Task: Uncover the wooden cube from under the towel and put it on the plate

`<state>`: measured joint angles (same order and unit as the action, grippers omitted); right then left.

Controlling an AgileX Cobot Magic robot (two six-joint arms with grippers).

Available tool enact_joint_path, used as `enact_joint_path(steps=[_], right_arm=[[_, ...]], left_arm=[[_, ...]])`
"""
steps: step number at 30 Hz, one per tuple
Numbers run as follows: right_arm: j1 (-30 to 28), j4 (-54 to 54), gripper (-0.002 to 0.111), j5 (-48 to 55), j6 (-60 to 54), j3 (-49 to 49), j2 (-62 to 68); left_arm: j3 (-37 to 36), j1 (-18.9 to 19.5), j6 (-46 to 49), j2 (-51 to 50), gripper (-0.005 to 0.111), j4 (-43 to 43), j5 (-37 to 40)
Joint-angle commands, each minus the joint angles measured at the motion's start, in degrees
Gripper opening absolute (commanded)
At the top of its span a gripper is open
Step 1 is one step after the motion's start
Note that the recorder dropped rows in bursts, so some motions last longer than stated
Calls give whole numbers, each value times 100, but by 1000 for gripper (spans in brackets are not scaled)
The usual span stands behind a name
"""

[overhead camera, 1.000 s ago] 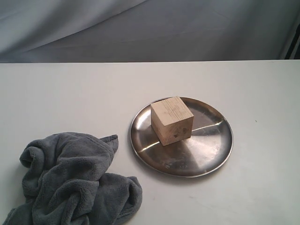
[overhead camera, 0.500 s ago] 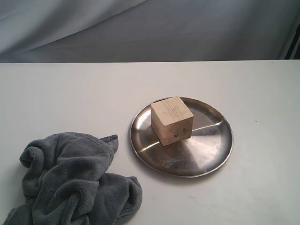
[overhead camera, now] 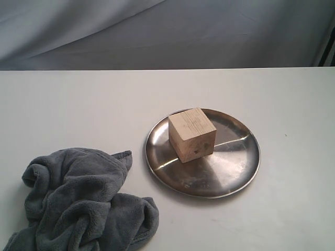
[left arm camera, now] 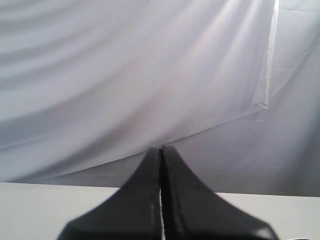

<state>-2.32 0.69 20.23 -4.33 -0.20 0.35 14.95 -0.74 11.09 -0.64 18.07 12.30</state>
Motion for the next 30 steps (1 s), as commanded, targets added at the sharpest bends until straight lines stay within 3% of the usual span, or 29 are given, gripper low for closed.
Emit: enact_joint_path(steps=[1,12,14,16,17,21,30], right_arm=[[22,-4,0,-43,6,20,-35],[22,-4,0,-32,6,20,-35],[22,-4,0,-32,6,20,-35],[22,-4,0,-32,6,20,-35],[22,-4,0,-32,6,20,-35],[22,-4,0,-32,6,20,-35],[22,-4,0,-32,6,20,-35]], left_arm=[[-93,14,-28,64,0,-54,0],[-145,14,8,64,0,-101,-217],[-301,14,-369,64,0,-687,-180],[-727,14,-1552,64,0,-1770,-385],[-851,14,-1699,64,0,-1866,-442],[-1475,14,-1665,64,0,-1917,-464],[-1495,14,-1490,64,0,-2044,318]])
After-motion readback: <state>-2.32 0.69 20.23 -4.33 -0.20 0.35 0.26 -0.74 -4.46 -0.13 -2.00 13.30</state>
